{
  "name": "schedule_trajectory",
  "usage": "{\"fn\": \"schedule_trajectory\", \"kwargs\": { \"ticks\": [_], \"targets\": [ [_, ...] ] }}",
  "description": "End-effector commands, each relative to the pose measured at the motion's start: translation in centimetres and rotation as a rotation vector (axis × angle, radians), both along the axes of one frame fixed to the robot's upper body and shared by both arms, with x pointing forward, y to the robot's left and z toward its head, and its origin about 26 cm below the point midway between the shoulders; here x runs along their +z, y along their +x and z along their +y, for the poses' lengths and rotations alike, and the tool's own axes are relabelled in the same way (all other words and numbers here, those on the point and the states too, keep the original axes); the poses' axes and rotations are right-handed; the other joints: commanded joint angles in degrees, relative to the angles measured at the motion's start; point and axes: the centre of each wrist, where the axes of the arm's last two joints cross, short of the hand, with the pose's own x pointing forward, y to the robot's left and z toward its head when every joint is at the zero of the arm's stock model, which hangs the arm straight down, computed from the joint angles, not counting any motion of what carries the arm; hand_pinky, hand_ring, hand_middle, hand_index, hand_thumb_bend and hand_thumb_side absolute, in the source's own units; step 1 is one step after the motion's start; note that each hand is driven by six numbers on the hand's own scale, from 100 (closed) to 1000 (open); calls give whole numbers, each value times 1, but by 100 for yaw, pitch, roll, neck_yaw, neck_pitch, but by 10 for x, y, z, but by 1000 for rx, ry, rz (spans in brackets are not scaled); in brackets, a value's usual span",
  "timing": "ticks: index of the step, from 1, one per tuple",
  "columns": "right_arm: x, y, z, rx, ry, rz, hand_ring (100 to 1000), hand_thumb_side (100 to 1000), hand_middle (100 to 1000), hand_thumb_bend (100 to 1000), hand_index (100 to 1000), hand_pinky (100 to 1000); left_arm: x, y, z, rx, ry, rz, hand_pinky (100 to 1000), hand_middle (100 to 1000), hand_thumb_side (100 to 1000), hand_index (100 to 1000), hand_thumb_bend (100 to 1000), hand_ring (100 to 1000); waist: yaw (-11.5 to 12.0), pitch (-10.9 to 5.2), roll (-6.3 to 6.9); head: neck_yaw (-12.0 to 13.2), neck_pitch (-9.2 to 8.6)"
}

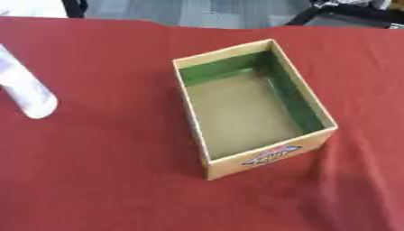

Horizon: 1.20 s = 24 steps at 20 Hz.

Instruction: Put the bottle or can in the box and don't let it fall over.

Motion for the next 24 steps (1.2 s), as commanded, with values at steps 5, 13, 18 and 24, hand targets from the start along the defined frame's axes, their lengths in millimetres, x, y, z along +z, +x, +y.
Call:
{"fn": "schedule_trajectory", "kwargs": {
  "ticks": [5,13,18,24],
  "targets": [
    [4,-1,3,-28,-8,-4,766,812,812,100,845,633,5,-2,1,1,25,0,691,920,1000,832,303,1000,15,-63,-18,-2,-52],
    [3,-2,3,-49,29,13,743,807,809,100,837,615,7,-2,2,-20,47,43,703,931,1000,838,278,1000,46,-104,-49,13,-69],
    [2,-3,2,-66,68,20,717,813,806,100,830,598,10,0,1,-55,109,110,738,970,1000,842,229,1000,52,-125,-41,20,-74],
    [2,-3,0,-82,83,26,710,811,804,100,828,595,16,0,3,-96,159,156,741,978,1000,837,213,1000,48,-140,-29,26,-79]
  ]
}}
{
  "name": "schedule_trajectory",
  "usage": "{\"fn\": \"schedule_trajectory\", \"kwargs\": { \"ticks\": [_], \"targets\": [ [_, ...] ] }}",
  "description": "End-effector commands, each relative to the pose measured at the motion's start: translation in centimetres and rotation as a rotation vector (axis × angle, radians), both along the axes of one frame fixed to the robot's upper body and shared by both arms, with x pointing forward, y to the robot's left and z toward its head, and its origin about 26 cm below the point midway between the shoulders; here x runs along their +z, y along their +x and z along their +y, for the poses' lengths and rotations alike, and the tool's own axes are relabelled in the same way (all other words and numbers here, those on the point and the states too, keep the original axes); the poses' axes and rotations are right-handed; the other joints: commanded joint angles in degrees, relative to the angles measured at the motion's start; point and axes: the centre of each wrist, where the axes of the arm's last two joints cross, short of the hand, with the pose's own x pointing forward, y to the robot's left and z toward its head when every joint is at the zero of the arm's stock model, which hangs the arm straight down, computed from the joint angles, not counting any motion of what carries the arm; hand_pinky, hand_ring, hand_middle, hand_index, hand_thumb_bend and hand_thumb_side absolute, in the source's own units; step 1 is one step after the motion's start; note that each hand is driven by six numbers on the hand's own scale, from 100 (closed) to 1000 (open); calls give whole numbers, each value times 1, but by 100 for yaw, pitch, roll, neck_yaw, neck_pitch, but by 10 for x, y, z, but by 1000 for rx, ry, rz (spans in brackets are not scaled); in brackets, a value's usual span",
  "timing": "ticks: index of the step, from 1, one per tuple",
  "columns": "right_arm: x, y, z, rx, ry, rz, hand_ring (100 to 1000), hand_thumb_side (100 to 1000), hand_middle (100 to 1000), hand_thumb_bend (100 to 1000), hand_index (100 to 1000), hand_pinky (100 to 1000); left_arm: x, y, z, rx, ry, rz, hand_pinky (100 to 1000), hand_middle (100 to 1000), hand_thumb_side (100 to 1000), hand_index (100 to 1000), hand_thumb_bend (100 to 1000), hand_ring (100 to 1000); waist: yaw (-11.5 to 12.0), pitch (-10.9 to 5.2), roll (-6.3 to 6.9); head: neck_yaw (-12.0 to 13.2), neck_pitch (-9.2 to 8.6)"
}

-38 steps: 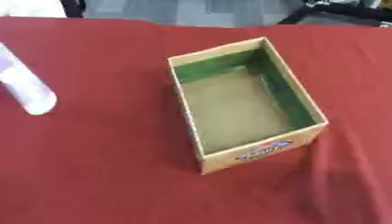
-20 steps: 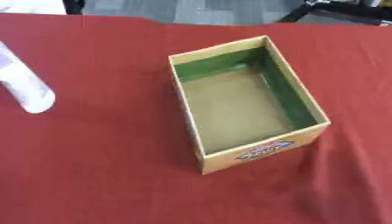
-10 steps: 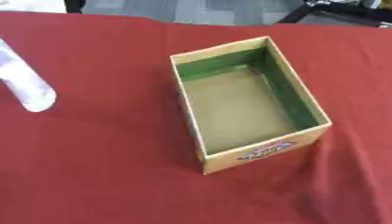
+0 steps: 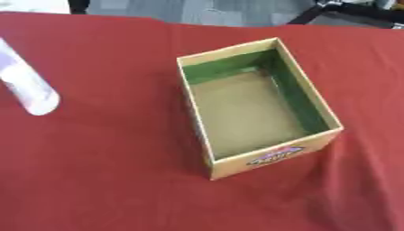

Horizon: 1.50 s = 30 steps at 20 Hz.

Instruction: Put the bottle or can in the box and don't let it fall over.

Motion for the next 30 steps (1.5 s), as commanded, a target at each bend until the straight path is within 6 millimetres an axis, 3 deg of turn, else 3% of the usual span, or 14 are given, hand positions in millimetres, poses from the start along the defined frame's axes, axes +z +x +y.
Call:
{"fn": "schedule_trajectory", "kwargs": {
  "ticks": [1,4,5,8,17,24,30],
  "targets": [
    [6,-1,-3,-4,-14,-16,710,811,804,100,828,595,12,-1,3,-16,50,-8,741,978,1000,837,213,1000,2,-129,20,19,-78],
    [6,-1,-3,-4,-14,-16,710,811,804,100,828,595,12,-1,4,-18,51,-6,741,978,1000,837,213,1000,2,-129,21,19,-78],
    [6,-1,-3,-3,-13,-14,703,816,802,100,823,593,14,-1,4,-15,57,-10,752,990,1000,898,206,1000,-3,-133,34,14,-76],
    [6,-1,-3,1,-10,-8,701,816,801,100,822,592,20,1,11,20,61,-20,762,1000,972,929,223,1000,-22,-141,46,9,-68],
    [6,-1,-3,10,-12,1,697,817,798,100,820,589,24,13,24,82,27,-14,780,999,913,903,207,1000,-65,-157,56,29,-44],
    [5,-2,-3,15,-14,5,696,815,797,100,819,589,21,25,36,28,62,36,790,1000,894,900,200,1000,-114,-182,45,39,-78],
    [4,-4,-4,20,-17,9,695,811,796,100,818,589,23,29,39,-18,101,49,794,1000,897,899,203,1000,-129,-221,23,298,-153]
  ]
}}
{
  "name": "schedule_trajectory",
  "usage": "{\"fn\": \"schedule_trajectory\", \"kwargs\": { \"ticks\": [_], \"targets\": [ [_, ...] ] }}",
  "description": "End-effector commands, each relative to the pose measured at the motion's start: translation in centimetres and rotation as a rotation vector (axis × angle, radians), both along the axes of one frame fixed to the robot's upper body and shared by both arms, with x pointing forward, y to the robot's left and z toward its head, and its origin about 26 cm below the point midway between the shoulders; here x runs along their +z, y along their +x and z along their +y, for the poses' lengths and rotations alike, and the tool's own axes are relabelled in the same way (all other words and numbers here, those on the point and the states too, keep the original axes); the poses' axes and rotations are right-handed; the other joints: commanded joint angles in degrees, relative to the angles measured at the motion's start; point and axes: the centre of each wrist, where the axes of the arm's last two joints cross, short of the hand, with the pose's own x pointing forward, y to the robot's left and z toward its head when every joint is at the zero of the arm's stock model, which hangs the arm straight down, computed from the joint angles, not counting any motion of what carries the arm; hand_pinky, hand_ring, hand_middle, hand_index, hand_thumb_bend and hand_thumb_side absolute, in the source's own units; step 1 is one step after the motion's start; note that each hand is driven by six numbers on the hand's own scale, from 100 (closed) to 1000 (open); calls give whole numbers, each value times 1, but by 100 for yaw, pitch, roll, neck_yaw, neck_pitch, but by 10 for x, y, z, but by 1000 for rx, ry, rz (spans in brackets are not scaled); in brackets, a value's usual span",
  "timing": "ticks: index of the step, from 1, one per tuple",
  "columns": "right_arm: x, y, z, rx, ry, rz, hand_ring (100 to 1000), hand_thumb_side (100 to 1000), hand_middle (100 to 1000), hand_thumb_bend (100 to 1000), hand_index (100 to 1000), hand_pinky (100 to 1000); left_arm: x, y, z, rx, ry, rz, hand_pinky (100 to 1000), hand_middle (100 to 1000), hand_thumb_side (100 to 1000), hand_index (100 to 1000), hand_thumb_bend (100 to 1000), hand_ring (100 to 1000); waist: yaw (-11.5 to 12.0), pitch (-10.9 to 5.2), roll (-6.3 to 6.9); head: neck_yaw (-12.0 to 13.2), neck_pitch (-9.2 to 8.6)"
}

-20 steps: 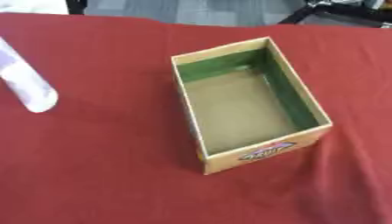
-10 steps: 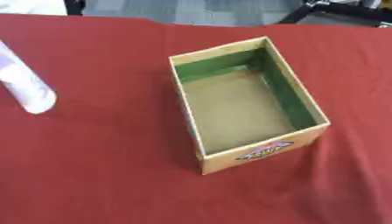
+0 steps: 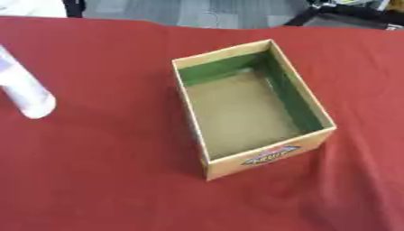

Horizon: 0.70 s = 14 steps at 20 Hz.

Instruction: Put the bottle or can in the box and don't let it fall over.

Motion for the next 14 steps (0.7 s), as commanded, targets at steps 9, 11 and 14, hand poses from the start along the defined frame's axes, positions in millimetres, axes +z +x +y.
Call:
{"fn": "schedule_trajectory", "kwargs": {
  "ticks": [9,11,14],
  "targets": [
    [4,-3,-4,18,-24,-12,695,807,795,100,817,590,17,4,4,-59,93,0,796,1000,896,875,198,1000,-22,-189,-18,256,-147],
    [4,-4,-4,19,-24,-11,695,806,795,100,817,590,19,6,3,-74,107,5,797,1000,893,880,195,1000,-29,-196,-23,271,-152],
    [4,-4,-4,22,-25,-11,695,806,795,100,817,590,22,9,1,-100,137,15,800,1000,891,889,191,1000,-37,-202,-26,273,-152]
  ]
}}
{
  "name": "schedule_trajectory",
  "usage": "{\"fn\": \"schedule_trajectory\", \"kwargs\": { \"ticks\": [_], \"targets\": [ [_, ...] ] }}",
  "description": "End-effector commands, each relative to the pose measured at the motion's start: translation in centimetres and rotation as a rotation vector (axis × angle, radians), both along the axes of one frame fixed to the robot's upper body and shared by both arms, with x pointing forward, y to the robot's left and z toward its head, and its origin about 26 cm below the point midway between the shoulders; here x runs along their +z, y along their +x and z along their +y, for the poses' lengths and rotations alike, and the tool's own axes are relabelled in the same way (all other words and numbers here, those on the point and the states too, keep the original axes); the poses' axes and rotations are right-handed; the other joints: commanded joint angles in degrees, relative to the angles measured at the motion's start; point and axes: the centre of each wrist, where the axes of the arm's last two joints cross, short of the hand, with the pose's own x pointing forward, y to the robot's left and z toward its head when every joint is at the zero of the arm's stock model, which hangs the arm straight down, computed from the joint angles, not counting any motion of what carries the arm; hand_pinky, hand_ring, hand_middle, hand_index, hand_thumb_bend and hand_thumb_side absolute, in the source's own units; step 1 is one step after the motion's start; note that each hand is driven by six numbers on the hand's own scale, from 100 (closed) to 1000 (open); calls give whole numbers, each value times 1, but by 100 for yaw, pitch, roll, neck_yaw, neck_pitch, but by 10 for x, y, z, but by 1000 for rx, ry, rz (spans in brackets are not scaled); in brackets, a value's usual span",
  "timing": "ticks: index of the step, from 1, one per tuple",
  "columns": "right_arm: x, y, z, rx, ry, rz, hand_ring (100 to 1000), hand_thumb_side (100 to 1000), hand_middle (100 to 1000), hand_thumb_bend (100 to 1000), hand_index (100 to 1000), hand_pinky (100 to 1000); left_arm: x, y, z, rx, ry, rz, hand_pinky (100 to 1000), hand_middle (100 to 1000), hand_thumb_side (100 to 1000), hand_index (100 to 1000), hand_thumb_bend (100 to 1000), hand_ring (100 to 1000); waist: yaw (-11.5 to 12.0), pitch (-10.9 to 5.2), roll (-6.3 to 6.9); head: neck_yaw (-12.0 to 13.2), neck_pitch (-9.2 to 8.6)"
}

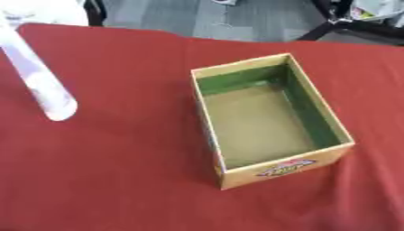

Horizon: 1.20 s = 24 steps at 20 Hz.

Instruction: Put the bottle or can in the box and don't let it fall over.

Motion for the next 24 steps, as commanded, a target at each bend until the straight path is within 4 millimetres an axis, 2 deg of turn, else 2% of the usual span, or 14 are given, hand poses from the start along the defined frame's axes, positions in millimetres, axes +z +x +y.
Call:
{"fn": "schedule_trajectory", "kwargs": {
  "ticks": [1,13,24],
  "targets": [
    [6,-1,-3,13,-25,-16,695,806,795,100,817,590,16,2,3,-25,75,-8,801,1000,891,890,189,1000,-9,-122,17,20,-58],
    [6,-1,-1,21,-24,-13,697,806,796,100,817,590,28,22,8,-135,190,68,814,1000,886,894,168,1000,-27,-118,-1,22,-30],
    [5,-1,0,33,-27,-10,700,806,795,100,815,591,38,38,2,-252,255,114,813,1000,893,899,164,1000,-69,-125,-6,43,-53]
  ]
}}
